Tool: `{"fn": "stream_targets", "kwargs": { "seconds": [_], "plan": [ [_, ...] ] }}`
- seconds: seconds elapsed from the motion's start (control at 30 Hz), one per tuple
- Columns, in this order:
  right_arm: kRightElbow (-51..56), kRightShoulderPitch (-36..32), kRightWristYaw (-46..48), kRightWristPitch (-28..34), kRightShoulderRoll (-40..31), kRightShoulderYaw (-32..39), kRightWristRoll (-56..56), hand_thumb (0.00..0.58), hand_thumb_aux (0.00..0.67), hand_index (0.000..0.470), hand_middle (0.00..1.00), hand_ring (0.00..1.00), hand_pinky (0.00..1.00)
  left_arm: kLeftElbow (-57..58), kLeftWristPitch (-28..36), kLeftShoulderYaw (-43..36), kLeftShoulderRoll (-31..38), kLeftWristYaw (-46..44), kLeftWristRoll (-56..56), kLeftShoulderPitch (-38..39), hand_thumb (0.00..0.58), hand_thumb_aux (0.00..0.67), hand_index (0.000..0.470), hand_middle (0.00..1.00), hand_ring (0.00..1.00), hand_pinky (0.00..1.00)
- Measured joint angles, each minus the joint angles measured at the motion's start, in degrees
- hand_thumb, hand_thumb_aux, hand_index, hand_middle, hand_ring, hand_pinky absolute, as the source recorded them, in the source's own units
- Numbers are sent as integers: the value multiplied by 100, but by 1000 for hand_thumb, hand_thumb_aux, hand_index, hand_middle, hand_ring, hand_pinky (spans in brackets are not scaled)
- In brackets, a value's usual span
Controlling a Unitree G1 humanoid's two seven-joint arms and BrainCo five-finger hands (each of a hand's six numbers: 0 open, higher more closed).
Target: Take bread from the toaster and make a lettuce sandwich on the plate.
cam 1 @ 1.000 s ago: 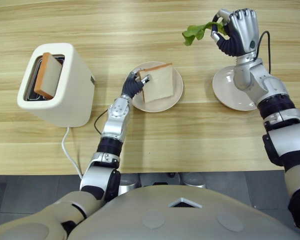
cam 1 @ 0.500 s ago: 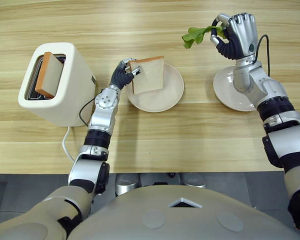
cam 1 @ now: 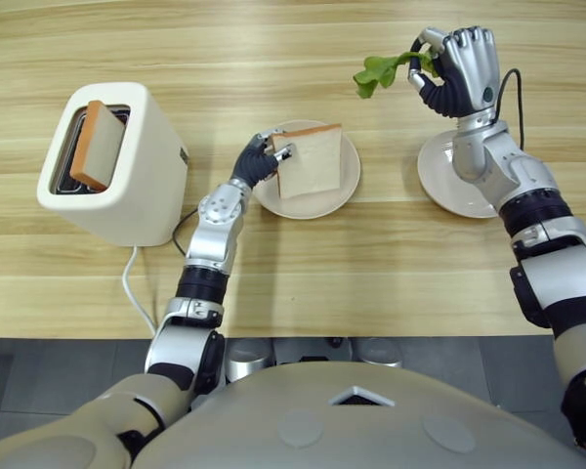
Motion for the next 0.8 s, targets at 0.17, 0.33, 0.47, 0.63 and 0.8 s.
{"fn": "stream_targets", "kwargs": {
  "seconds": [0.17,0.33,0.47,0.63,0.8],
  "plan": [
    [0,0,2,-3,3,0,0,580,670,460,1000,1000,1000,274,-52,-89,175,57,176,-34,580,670,460,1000,1000,1000],
    [2,0,5,-9,2,0,0,580,670,460,1000,1000,1000,664,-263,-110,381,131,351,-126,580,670,460,1000,1000,1000],
    [3,1,5,-38,2,0,1,580,670,460,1000,1000,1000,962,-482,-145,431,250,533,-280,0,0,0,1000,1000,1000],
    [8,0,6,-60,3,0,1,580,670,460,1000,1000,1000,1115,-682,-166,433,387,673,-362,0,0,0,1000,1000,1000],
    [12,0,11,-75,19,1,1,580,670,460,1000,1000,1000,1070,-954,-161,432,442,709,-404,0,0,0,1000,1000,1000]
  ]
}}
